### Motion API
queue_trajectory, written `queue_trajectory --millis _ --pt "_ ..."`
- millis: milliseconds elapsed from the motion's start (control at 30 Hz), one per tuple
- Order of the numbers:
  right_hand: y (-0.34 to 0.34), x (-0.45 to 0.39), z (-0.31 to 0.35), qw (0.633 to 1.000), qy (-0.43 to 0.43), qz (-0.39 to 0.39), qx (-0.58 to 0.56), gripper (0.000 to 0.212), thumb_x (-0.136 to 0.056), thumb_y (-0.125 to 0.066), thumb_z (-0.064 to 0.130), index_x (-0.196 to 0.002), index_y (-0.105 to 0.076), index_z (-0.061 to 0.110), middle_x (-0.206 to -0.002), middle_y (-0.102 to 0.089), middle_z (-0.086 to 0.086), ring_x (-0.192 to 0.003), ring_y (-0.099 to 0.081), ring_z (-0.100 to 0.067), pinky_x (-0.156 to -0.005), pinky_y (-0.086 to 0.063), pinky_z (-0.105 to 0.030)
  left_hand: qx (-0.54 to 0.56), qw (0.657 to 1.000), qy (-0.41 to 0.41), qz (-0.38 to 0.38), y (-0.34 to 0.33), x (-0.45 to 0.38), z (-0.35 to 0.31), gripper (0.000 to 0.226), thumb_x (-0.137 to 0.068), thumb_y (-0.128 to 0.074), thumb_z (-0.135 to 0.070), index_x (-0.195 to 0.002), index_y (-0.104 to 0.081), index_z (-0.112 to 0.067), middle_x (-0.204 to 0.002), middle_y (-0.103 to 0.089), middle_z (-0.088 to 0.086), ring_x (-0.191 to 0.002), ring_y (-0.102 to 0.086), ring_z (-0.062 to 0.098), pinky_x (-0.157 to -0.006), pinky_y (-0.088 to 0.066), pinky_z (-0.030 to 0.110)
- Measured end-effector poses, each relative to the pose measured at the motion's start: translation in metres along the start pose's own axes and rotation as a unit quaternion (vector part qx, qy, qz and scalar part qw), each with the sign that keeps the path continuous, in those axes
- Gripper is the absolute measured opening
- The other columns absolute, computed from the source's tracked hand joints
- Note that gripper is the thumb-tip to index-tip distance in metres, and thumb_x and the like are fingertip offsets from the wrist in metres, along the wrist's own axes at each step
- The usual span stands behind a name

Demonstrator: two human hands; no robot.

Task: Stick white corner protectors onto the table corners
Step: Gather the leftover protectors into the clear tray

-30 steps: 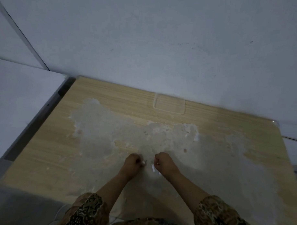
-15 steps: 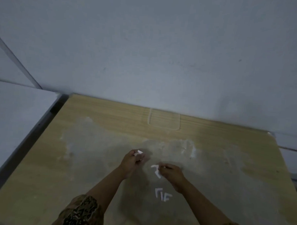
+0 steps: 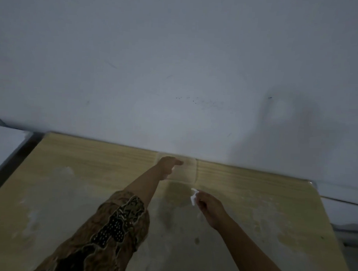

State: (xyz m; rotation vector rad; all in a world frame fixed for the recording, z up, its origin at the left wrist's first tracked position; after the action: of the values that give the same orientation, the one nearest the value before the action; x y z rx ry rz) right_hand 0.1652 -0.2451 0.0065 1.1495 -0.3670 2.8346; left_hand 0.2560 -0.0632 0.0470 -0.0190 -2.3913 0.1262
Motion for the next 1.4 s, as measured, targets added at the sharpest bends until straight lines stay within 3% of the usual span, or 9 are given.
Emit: queue_trajectory --millis 100,200,300,433,733,867,1000,1233,1400 --pt "-0.015 -0.014 0.02 1.0 0.001 -0.018 -0.017 0.031 -0.092 -0.051 -0.006 -0.12 -0.055 -0.016 -0.105 -0.068 -0.022 -0.094 -0.064 -0.021 -0.085 -0.053 -0.019 -0.005 1.0 0.014 0.003 0.004 -0.008 -0.009 0.046 -0.096 -0.051 -0.023 -0.138 -0.044 -0.006 -0.14 -0.037 0.005 -0.14 -0.026 0.023 -0.096 -0.024 0.027" --pt "-0.035 -0.03 0.039 0.999 -0.005 -0.032 -0.025 0.025 -0.09 -0.05 -0.011 -0.113 -0.058 -0.017 -0.135 -0.043 -0.039 -0.132 -0.04 -0.042 -0.115 -0.029 -0.043 0.044 0.995 -0.049 -0.073 0.02 -0.018 -0.005 0.035 -0.093 -0.053 -0.013 -0.125 -0.057 0.002 -0.138 -0.049 0.017 -0.111 -0.053 0.026 -0.084 -0.037 0.027" --pt "-0.051 -0.048 0.052 0.998 0.012 -0.04 -0.036 0.023 -0.09 -0.052 -0.013 -0.111 -0.059 -0.017 -0.133 -0.052 -0.031 -0.114 -0.058 -0.035 -0.104 -0.044 -0.035 0.098 0.979 -0.094 -0.151 0.038 -0.018 0.01 0.015 -0.091 -0.055 -0.006 -0.092 -0.07 -0.006 -0.1 -0.065 0.019 -0.063 -0.051 0.011 -0.053 -0.041 0.018" --pt "-0.064 -0.058 0.069 0.997 0.027 -0.042 0.053 0.027 -0.094 -0.055 0.003 -0.119 -0.061 -0.006 -0.099 -0.058 -0.014 -0.096 -0.059 -0.028 -0.079 -0.05 -0.03 0.092 0.972 -0.119 -0.182 0.046 -0.005 0.032 0.02 -0.091 -0.054 -0.005 -0.078 -0.065 -0.015 -0.078 -0.061 0.0 -0.065 -0.05 0.012 -0.056 -0.039 0.024" --pt "-0.073 -0.058 0.082 0.988 0.091 -0.047 0.114 0.03 -0.094 -0.054 0.005 -0.121 -0.065 0.005 -0.126 -0.062 -0.01 -0.115 -0.057 -0.02 -0.086 -0.04 -0.029 0.016 0.959 -0.175 -0.222 0.05 0.027 0.069 0.013 -0.091 -0.056 -0.009 -0.083 -0.066 -0.014 -0.075 -0.061 0.002 -0.065 -0.052 0.014 -0.059 -0.042 0.027" --pt "-0.059 -0.02 0.053 0.983 0.147 -0.063 0.089 0.02 -0.088 -0.064 0.008 -0.107 -0.069 0.003 -0.096 -0.069 -0.009 -0.072 -0.062 -0.013 -0.059 -0.045 -0.022 -0.093 0.955 -0.203 -0.196 0.042 0.051 0.104 0.016 -0.091 -0.058 -0.01 -0.079 -0.062 -0.021 -0.08 -0.065 0.002 -0.075 -0.06 0.018 -0.072 -0.047 0.028" --pt "-0.029 0.018 -0.021 0.973 0.129 -0.061 0.18 0.01 -0.09 -0.063 0.012 -0.094 -0.071 0.008 -0.087 -0.07 -0.005 -0.064 -0.061 -0.012 -0.05 -0.045 -0.016 -0.267 0.93 -0.215 -0.13 0.029 0.079 0.153 0.01 -0.092 -0.059 -0.019 -0.085 -0.063 -0.014 -0.079 -0.061 -0.004 -0.072 -0.054 0.01 -0.062 -0.034 0.01" --pt "0.023 0.084 -0.125 0.907 0.195 -0.044 0.371 0.025 -0.087 -0.064 0.004 -0.081 -0.069 0.027 -0.084 -0.067 0.015 -0.08 -0.062 0.009 -0.073 -0.045 -0.004 -0.412 0.887 -0.208 0.01 0.023 0.116 0.239 0.044 -0.072 -0.07 -0.052 -0.088 -0.063 -0.011 -0.088 -0.058 0.006 -0.081 -0.055 0.019 -0.073 -0.046 0.028" --pt "0.039 0.104 -0.154 0.866 0.217 -0.032 0.449 0.017 -0.085 -0.066 0.005 -0.085 -0.07 0.021 -0.088 -0.066 -0.003 -0.08 -0.06 -0.002 -0.079 -0.047 -0.013 -0.487 0.848 -0.202 0.049 0.021 0.129 0.246 0.041 -0.068 -0.078 -0.041 -0.096 -0.063 -0.014 -0.096 -0.05 0.004 -0.096 -0.048 0.022 -0.08 -0.038 0.026"
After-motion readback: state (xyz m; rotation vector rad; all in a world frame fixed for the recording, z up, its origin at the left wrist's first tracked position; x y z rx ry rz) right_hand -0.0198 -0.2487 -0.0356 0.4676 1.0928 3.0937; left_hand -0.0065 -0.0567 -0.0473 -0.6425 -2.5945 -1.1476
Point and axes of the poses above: each hand's wrist, its own x-axis away from the middle knuckle, its own y-axis out of the back of the hand, z = x × y, the point moved 3 cm from there along -x, towards the middle knuckle
